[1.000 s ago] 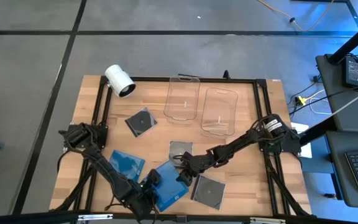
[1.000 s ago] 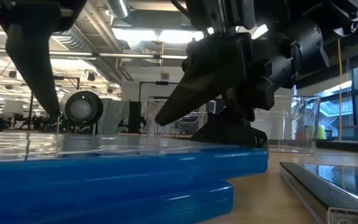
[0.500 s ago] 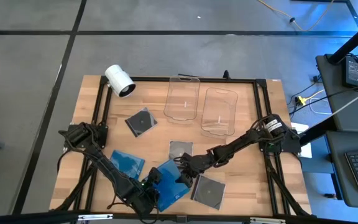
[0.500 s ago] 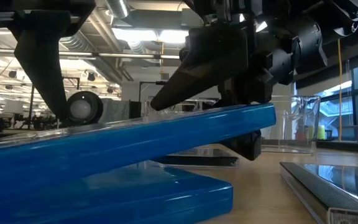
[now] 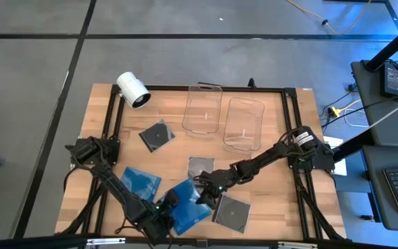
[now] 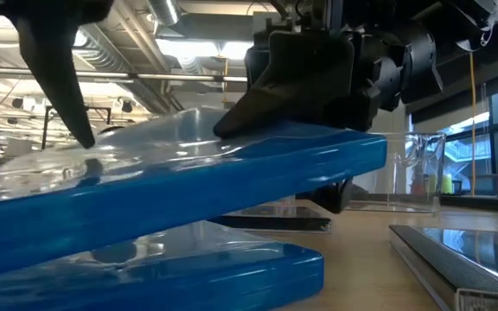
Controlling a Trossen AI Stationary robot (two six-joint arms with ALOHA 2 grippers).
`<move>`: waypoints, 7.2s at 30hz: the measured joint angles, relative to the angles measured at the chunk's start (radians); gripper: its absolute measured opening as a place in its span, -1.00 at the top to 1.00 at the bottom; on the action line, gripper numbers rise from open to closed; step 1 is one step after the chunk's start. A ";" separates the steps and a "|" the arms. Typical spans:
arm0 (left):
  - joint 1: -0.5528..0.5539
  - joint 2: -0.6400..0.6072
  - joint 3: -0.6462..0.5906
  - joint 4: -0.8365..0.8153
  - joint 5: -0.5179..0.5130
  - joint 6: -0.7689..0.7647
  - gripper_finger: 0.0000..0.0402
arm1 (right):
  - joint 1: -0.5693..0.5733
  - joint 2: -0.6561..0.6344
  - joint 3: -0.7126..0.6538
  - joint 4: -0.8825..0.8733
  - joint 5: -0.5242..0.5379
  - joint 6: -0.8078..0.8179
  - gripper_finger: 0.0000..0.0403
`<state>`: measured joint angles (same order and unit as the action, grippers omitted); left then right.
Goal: Pick & place jewel cases by type
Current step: Put the top blue cd case into the right transparent bin
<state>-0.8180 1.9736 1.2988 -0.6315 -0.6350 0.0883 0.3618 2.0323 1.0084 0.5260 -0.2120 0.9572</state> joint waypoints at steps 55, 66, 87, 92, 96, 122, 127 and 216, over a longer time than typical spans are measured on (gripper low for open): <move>-0.222 -0.489 -0.095 -0.304 -0.873 -1.120 -0.19 | -0.087 -0.073 0.070 0.082 0.072 -0.686 0.77; -0.221 -0.493 -0.149 -0.308 -0.937 -1.193 -0.19 | -0.141 -0.454 0.071 -0.619 0.473 -0.439 0.77; -0.213 -0.493 -0.148 -0.307 -0.937 -1.175 -0.19 | -0.289 -0.909 0.055 -1.576 0.745 0.226 0.77; -0.187 -0.493 -0.148 -0.307 -0.935 -1.175 -0.19 | -0.327 -0.908 0.003 -1.547 0.708 0.296 0.77; -0.161 -0.493 -0.148 -0.307 -0.916 -1.175 -0.19 | -0.360 -0.907 -0.052 -1.468 0.682 0.307 0.77; -0.074 -0.493 -0.148 -0.308 -0.798 -1.158 -0.19 | -0.437 -0.901 -0.251 -1.221 0.594 0.242 0.77; -0.074 -0.493 -0.148 -0.308 -0.789 -1.158 -0.19 | -0.437 -0.900 -0.251 -1.221 0.586 0.239 0.69; -0.075 -0.493 -0.148 -0.308 -0.767 -1.157 -0.19 | -0.452 -0.748 -0.248 -1.156 0.556 0.059 0.40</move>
<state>-0.8927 1.4810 1.1510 -0.9392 -1.4021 -1.0691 -0.0898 1.2846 0.7604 -0.6298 0.3440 1.0162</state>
